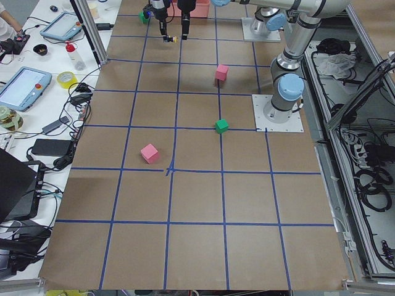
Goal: Align button upright
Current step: 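Carry the switch toward the table center and set it down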
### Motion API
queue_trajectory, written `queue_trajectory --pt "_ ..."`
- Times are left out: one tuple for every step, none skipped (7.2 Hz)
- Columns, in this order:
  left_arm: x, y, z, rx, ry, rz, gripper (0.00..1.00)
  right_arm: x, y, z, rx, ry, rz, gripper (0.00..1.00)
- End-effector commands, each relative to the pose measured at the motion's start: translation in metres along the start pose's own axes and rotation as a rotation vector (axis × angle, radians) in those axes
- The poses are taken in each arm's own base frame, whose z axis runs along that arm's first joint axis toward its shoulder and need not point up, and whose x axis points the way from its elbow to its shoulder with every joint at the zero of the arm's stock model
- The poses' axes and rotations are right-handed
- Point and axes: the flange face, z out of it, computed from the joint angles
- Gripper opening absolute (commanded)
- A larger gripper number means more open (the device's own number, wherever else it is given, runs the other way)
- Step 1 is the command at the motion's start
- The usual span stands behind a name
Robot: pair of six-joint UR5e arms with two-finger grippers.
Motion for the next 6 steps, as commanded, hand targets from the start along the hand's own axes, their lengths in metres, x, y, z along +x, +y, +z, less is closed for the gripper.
queue_trajectory --pt "0.0 0.0 -0.001 0.004 0.0 -0.001 1.0 -0.015 -0.004 0.003 0.014 -0.061 -0.024 0.0" --pt "0.0 0.0 -0.001 0.004 0.0 -0.001 1.0 -0.02 -0.006 0.007 0.017 -0.1 -0.026 0.0" --pt "0.0 0.0 0.0 0.002 0.0 -0.001 1.0 -0.027 -0.012 0.022 0.023 -0.13 -0.026 0.0" --pt "0.0 0.0 0.0 0.002 0.0 -0.001 1.0 -0.03 -0.019 0.034 0.024 -0.131 -0.028 0.0" --pt "0.0 0.0 0.0 0.002 0.0 0.001 1.0 -0.037 -0.031 0.036 0.028 -0.161 -0.004 0.0" --pt "0.0 0.0 0.0 0.002 0.0 0.001 1.0 -0.053 -0.036 0.048 0.021 -0.164 -0.011 0.0"
